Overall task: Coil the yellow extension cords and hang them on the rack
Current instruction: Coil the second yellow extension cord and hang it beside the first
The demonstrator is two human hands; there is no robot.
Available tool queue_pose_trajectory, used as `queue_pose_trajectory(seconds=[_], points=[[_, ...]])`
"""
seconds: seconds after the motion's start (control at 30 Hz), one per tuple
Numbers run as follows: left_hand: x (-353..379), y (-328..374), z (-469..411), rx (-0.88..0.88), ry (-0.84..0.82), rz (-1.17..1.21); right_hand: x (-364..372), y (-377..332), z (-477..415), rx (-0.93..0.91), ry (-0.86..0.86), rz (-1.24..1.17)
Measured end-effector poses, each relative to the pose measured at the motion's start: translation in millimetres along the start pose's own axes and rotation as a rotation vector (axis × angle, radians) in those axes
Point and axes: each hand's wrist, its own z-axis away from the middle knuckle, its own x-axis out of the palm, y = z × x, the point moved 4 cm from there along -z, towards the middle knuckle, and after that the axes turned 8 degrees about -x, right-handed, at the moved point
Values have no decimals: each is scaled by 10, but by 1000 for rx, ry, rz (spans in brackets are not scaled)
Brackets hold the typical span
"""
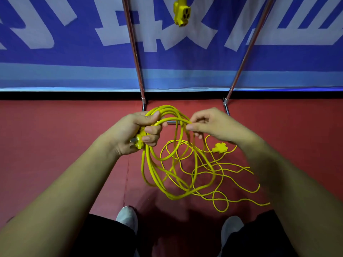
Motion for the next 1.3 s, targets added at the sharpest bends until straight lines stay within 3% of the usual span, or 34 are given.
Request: queue_pose_trajectory(seconds=[0.13,0.2,0.33,0.4,0.5,0.7,0.8,0.9,0.97,1.07,1.2,1.3], points=[[-58,50,39,-6,-62,61,-156,396,174,193,-193,238],[-90,83,78,-2,-64,-3,-210,507,205,233,-92,126],[-146,91,140,-9,-10,-144,-301,305,103,138,221,-84],[-171,80,146,-21,22,-144,-292,127,66,74,252,-66],[-181,56,132,-53,31,-129,-168,-161,58,-6,152,98],[-24,-6,110,-44,-45,-179,321,-554,-62,-151,64,151],[-87,67,143,-21,-50,-84,151,-353,-30,-94,-10,261],[-168,139,192,13,-39,-41,-130,98,132,90,-163,398],[-194,141,196,13,-31,-68,-222,315,207,181,-107,258],[-144,85,177,-43,-13,-150,-229,334,151,157,49,82],[-151,16,158,-87,224,-358,-180,120,47,-4,129,219],[-168,-7,134,-80,234,-327,-220,3,49,-45,183,230]])
